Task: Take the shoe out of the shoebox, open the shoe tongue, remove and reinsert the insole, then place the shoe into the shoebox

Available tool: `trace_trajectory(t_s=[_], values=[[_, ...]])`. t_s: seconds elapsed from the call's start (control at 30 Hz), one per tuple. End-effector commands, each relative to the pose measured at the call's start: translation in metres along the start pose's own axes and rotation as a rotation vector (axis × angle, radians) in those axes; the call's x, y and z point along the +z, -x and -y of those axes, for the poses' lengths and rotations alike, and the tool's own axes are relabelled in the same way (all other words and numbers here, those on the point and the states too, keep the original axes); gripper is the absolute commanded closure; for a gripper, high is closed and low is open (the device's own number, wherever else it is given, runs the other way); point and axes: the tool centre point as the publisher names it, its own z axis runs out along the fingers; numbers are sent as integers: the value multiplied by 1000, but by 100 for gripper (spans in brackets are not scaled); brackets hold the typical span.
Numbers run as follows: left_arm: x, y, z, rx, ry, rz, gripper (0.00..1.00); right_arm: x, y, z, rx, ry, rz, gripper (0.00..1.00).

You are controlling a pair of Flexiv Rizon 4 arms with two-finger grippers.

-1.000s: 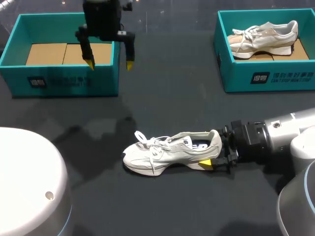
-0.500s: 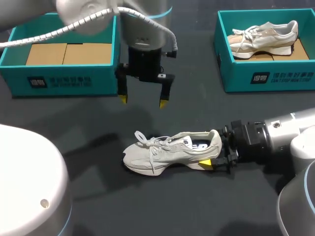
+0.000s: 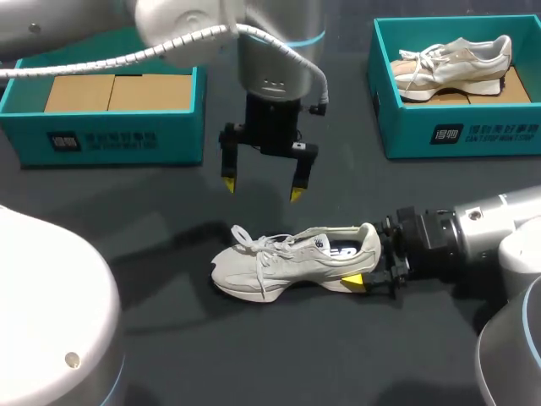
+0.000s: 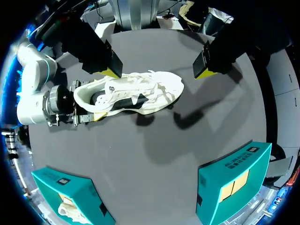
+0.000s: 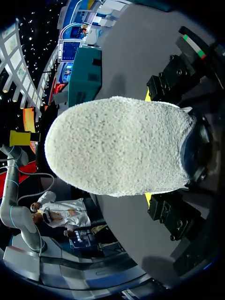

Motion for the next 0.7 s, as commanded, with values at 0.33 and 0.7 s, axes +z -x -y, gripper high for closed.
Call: trace_trajectory(t_s=[0.33,0.7], values=[[29,-78,0,-3,135,161,0,0,0,-1,0,-4,0,100],[57,-98,0,-75,124,235,7,0,0,-1,0,-4,0,100]])
